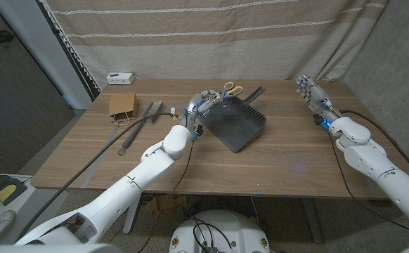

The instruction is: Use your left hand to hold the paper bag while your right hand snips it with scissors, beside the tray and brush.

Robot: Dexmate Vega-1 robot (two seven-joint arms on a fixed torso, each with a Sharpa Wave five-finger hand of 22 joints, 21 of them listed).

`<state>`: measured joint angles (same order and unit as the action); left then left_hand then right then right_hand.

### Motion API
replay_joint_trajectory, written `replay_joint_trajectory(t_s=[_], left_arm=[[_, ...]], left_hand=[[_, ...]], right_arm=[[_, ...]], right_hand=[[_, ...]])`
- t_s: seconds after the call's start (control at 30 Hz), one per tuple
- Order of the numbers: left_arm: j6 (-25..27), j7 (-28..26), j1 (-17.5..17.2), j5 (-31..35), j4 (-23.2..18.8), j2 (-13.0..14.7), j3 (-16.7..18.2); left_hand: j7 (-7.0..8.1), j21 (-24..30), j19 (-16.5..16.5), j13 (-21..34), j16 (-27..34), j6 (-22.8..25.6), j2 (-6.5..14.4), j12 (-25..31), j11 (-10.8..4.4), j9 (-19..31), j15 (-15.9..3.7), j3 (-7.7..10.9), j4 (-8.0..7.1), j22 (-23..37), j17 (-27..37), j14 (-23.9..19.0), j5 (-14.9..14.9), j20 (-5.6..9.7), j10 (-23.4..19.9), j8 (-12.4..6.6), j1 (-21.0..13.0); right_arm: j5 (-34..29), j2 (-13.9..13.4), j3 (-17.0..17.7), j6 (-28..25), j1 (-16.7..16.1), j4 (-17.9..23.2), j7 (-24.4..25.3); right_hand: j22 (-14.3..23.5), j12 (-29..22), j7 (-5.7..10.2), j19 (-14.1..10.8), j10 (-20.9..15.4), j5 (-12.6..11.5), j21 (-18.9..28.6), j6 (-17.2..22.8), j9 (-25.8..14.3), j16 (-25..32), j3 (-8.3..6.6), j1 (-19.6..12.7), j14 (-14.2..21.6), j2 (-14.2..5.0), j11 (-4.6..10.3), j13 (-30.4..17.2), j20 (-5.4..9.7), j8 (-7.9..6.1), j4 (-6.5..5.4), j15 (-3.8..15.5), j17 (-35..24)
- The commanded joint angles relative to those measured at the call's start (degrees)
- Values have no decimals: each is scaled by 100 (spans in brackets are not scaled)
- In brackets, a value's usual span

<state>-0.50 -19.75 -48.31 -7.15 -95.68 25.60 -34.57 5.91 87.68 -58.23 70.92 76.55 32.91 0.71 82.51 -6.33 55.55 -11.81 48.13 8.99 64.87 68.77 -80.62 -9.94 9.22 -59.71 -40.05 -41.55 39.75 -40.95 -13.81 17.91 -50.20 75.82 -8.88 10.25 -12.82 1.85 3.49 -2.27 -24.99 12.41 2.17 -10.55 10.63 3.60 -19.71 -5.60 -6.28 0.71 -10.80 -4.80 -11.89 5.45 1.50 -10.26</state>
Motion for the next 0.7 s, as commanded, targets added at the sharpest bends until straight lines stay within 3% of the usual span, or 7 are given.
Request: replay_joint_trajectory(t_s=[0.03,0.2,0.27,0.4,0.7], left_arm=[[-151,60,12,56,88,56,-39],[-241,35,-42,87,80,82,-17],[-287,-25,-91,98,73,66,-1],[-319,-74,-125,177,56,81,-1],[-287,13,-156,183,-39,175,38]], left_hand=[[175,33,-24,13,64,768,923,753,-527,41,-12,807,-777,46,18,-3,-25,304,-566,-487,765],[180,38,-31,13,33,792,924,753,-526,-32,-13,808,-780,61,-23,19,-25,302,-571,-468,766],[175,45,-31,13,75,790,919,754,-527,-26,-11,813,-779,77,17,-18,-26,301,-576,-479,768],[176,21,-25,14,78,764,918,753,-526,-7,-10,799,-795,59,11,-10,-22,304,-572,-499,777],[182,46,-47,12,67,770,920,754,-529,-64,-12,810,-789,113,-12,-10,-26,301,-580,-505,775]], right_arm=[[-95,-184,85,-158,-265,447,338],[-156,-239,129,-169,-404,579,489],[-200,-239,138,-133,-435,602,540],[-267,-270,117,-147,-452,663,560],[-429,-352,69,-138,-442,748,551]], right_hand=[[30,-25,41,-3,11,8,-7,122,-11,-12,8,-75,-36,-1,-53,-19,-85,-73,65,-25,-19],[30,-19,46,8,27,8,-15,124,-12,-13,0,-104,-43,-4,-83,-20,-75,-69,79,-42,-18],[30,-18,74,10,35,8,-26,345,-24,-14,-24,-180,-53,-20,-82,-21,-61,-147,114,-43,-17],[29,-21,-173,-26,32,8,-27,288,-38,0,-51,-285,-22,-28,-44,-22,-31,-108,162,5,-14],[28,-17,-214,-52,41,6,-24,258,-43,8,-67,-337,5,-37,-35,-21,28,-91,183,21,-13]])
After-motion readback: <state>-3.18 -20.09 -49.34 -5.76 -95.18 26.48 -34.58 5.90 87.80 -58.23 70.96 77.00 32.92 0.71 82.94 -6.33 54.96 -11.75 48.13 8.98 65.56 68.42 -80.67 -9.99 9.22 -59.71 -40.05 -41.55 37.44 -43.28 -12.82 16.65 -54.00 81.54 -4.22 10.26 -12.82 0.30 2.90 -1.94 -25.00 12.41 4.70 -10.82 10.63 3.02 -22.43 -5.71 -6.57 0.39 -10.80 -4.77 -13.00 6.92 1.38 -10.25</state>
